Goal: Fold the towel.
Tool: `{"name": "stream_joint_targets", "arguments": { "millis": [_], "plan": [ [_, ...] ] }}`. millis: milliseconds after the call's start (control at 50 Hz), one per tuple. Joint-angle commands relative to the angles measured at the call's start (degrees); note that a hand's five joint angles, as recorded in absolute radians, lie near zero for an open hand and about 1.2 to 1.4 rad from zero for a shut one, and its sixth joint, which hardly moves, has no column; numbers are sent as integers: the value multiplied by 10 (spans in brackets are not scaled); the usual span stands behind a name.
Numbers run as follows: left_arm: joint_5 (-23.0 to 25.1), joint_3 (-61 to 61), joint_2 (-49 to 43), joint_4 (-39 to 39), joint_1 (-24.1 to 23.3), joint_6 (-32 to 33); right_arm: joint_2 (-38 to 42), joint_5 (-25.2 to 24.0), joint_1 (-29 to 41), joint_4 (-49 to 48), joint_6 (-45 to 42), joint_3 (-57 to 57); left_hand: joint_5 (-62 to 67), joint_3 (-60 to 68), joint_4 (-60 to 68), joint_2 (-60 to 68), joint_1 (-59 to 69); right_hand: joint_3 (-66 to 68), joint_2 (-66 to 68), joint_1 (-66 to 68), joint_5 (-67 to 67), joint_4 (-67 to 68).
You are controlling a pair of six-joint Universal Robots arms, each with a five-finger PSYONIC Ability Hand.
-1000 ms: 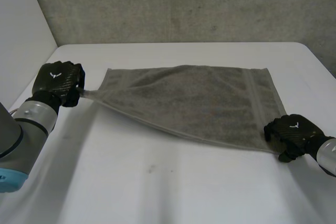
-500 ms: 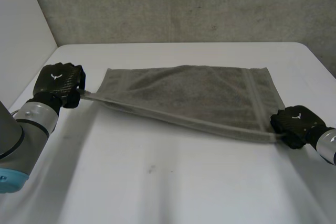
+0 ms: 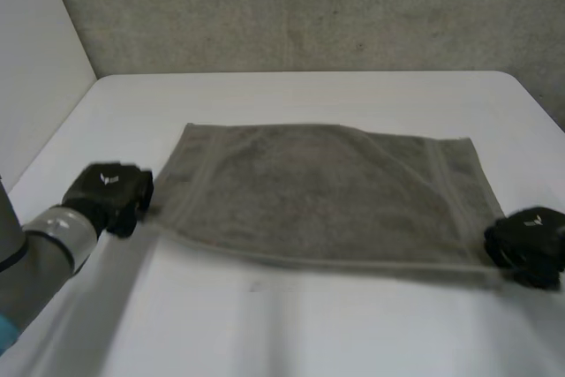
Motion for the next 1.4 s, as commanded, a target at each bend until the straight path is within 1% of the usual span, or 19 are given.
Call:
{"name": "stream_joint_targets", "arguments": {
  "millis": [20,120,200,260,300,420,460,580,720,840,980,1140,1160,1180,1200,1220,1240,1260,1400],
  "plan": [
    [3,-45,83,-140,2,56,-71,45,-64,177,-167,18,113,104,102,103,126,121,125,262,141,117],
    [29,-77,160,-161,-4,59,-110,36,-79,181,-186,5,113,104,102,103,126,121,125,262,141,117],
    [46,-71,168,-157,2,57,-110,19,-77,161,-174,-17,113,104,102,103,126,121,125,262,141,117],
    [57,-51,155,-141,4,56,-103,6,-71,135,-137,-35,113,104,102,103,126,121,125,262,141,117],
    [57,-36,134,-122,2,53,-70,3,-35,94,-90,-66,113,104,102,103,126,121,125,262,141,117],
    [51,53,13,-28,-7,51,5,31,70,23,-7,-144,113,104,102,103,126,121,125,262,141,117],
    [51,83,-19,-11,-8,52,42,77,103,-15,27,-188,113,104,102,103,126,121,125,262,141,117],
    [38,229,-160,18,-34,51,127,137,154,-111,55,-264,113,104,102,103,126,121,125,262,141,117],
    [-7,409,-316,18,-54,51,191,160,179,-205,90,-314,113,104,102,103,126,121,125,262,141,117],
    [-11,547,-423,13,-61,55,240,182,203,-280,96,-346,113,104,102,103,126,121,125,262,141,117],
    [-11,652,-499,11,-61,55,286,222,213,-334,95,-379,113,104,102,103,126,121,125,262,141,117],
    [-9,704,-543,-2,-62,56,328,227,216,-335,94,-411,113,104,102,103,126,121,125,262,141,117],
    [-8,704,-544,-3,-62,56,330,228,217,-335,95,-413,-13,-23,-24,-23,-1,-105,-100,36,-85,-109],
    [-8,704,-544,-3,-62,56,330,228,217,-335,95,-413,-14,-24,-25,-25,-2,-107,-103,34,-87,-111],
    [-8,704,-544,-3,-63,57,330,231,217,-335,95,-414,-296,-305,-307,-306,-284,-328,-324,-188,-309,-333],
    [-8,704,-544,-3,-63,57,327,237,217,-335,96,-416,-299,-308,-310,-309,-286,-496,-491,-355,-476,-500],
    [-10,705,-543,-4,-66,58,327,237,217,-335,96,-416,-509,-518,-520,-519,-496,-497,-493,-356,-478,-502],
    [-10,707,-541,-4,-69,58,321,246,217,-337,98,-418,-552,-562,-563,-563,-540,-579,-575,-438,-559,-583],
    [-10,710,-508,-11,-81,52,249,263,218,-336,171,-416,-563,-572,-574,-573,-550,-579,-575,-438,-559,-583]
  ]
}}
